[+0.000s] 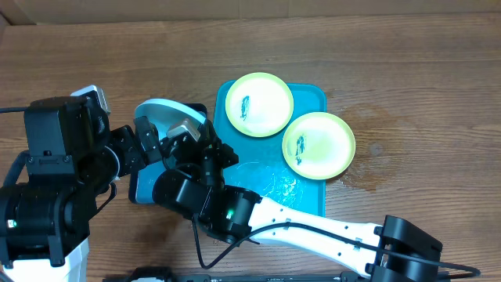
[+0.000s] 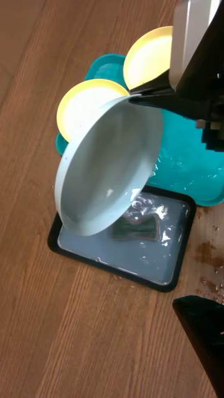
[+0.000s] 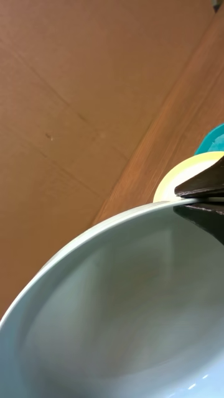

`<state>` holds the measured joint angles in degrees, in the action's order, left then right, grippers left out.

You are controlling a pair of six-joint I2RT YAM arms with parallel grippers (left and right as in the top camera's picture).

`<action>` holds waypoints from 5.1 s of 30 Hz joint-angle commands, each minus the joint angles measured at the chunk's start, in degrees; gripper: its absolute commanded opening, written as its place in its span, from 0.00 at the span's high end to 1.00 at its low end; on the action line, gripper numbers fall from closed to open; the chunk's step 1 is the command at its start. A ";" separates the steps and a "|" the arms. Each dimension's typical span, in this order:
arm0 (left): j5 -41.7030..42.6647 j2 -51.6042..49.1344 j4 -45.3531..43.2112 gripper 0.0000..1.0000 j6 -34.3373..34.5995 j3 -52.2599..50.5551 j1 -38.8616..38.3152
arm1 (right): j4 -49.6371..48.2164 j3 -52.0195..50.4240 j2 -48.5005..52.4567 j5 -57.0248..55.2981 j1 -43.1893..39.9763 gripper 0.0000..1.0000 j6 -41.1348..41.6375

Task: Clean dirty plates on tray and stack at the side
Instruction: 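Lift the white plate with the right gripper and tilt it, then carry the white plate right and set it on the table, then grip the lower yellow plate rim with the right gripper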

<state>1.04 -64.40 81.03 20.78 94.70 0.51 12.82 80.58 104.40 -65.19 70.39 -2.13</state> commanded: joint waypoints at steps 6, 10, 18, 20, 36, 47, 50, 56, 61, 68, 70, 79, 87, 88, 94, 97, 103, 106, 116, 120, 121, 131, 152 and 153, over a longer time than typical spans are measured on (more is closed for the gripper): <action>-0.39 -0.09 -0.07 0.00 -1.14 0.94 0.37 | -0.15 1.16 -1.51 1.84 0.57 0.96 1.97; -0.39 -0.09 -0.02 0.00 -1.14 0.94 0.37 | -3.56 1.16 -1.51 -5.95 0.33 0.96 -0.04; -0.37 -0.09 -0.31 0.00 -1.11 0.94 0.35 | -4.98 1.14 -1.51 -5.20 2.19 0.96 -5.53; -0.39 -0.09 -0.31 0.00 -1.14 0.94 0.35 | -5.05 1.16 -1.51 -5.27 2.60 0.96 -6.99; -0.39 -0.09 -0.33 0.00 -1.11 0.94 0.35 | 16.41 1.31 -2.99 38.14 -9.84 0.96 30.82; -0.37 -0.09 -0.31 0.00 -1.11 0.94 0.35 | 30.40 1.31 -21.59 80.28 -52.24 0.96 37.11; -0.37 -0.09 -0.31 0.00 -1.11 0.94 0.33 | 39.04 1.22 -22.05 79.62 -67.14 0.96 36.72; -0.37 -0.09 -0.28 0.00 -1.11 0.94 0.33 | 49.59 0.28 -16.74 68.17 -89.48 0.96 35.78; -0.37 -0.09 -0.26 0.00 -1.11 0.94 0.33 | 50.60 -3.65 -10.32 67.80 -96.52 0.96 33.64; -0.37 -0.09 0.17 0.00 -1.11 0.94 0.33 | 42.21 -16.22 -4.50 67.80 -95.89 0.96 33.62; -0.37 -0.09 0.20 0.00 -1.11 0.94 0.33 | 41.05 -19.10 -4.50 67.82 -95.30 0.96 33.38; -0.37 -0.09 0.00 0.00 -1.11 0.94 0.33 | 42.56 -20.83 -5.95 71.84 -89.37 0.73 28.57; -0.37 -0.09 0.13 0.00 -1.11 0.94 0.33 | 40.65 -20.83 -13.05 75.91 -85.15 0.46 25.64; -0.37 -0.09 0.13 0.00 -1.11 0.94 0.33 | 39.45 -20.83 -13.57 79.23 -84.52 0.46 22.88; -0.39 -0.09 0.20 0.00 -1.62 0.94 0.33 | 32.41 -21.62 -13.75 86.16 -77.22 0.46 14.03; -0.37 -0.09 0.37 0.00 -1.79 0.94 0.33 | 29.14 -23.30 -13.73 81.44 -72.83 0.46 14.08; -0.37 -0.11 0.87 0.00 -3.06 0.92 0.33 | 25.27 -27.78 -13.73 67.78 -66.88 0.53 20.83; -0.37 -0.11 0.85 0.00 -3.04 0.92 0.31 | 25.46 -28.13 -13.73 71.10 -66.53 0.82 20.83; -0.39 -0.09 1.09 0.00 -3.30 0.92 0.33 | 27.15 -27.23 -14.34 73.88 -66.53 0.96 20.81; -0.42 -0.09 1.07 0.00 -4.35 0.92 0.33 | 29.07 -27.19 -15.85 73.81 -66.53 0.96 20.85; -0.42 -0.09 1.09 0.00 -4.35 0.92 0.33 | 29.99 -27.08 -17.09 73.81 -66.53 0.96 20.90; -0.07 -1.77 1.92 0.00 -8.00 -1.51 0.31 | 43.50 -26.43 -32.44 76.43 -54.45 0.96 19.54; 0.02 -14.05 -18.95 0.03 -5.38 -30.64 0.22 | 27.02 -29.35 -17.57 68.22 -39.39 0.65 29.66; 0.02 -15.52 -20.26 0.06 -5.31 -31.71 0.22 | 28.13 -28.81 -18.12 68.22 -39.39 0.64 29.97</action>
<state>0.86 -76.31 63.16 14.63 66.43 0.51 39.44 49.06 87.70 3.95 30.79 25.80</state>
